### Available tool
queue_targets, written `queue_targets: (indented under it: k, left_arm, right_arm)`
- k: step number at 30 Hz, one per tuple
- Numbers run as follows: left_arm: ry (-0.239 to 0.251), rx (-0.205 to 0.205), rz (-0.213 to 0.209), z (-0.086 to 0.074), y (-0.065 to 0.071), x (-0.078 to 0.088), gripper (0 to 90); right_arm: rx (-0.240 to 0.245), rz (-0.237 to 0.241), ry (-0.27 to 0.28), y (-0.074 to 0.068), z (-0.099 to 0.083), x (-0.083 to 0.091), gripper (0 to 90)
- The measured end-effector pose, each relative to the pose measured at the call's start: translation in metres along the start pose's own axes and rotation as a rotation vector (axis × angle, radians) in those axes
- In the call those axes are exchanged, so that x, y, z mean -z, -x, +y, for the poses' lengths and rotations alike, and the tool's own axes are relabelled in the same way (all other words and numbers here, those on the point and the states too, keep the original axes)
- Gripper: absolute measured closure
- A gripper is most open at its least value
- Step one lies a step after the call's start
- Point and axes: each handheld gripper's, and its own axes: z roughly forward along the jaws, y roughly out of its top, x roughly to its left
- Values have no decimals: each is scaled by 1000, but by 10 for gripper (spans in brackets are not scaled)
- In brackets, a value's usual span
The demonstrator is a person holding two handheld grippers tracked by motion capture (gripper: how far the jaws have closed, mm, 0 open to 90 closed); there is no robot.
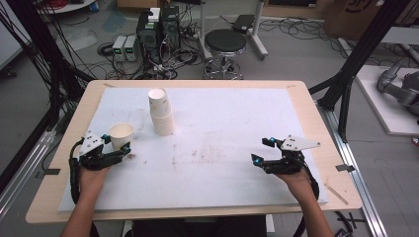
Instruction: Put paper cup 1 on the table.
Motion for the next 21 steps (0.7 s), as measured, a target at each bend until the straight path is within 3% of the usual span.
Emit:
queue_targets:
  k: [6, 21]
  left_arm:
    - [-64, -12, 30, -3, 1, 0, 326]
    - [-144, 64, 46, -9, 1, 16, 317]
  right_arm:
    - [-1, 3, -2, 0, 0, 2, 245]
    - [2, -1, 1, -1, 0, 4, 245]
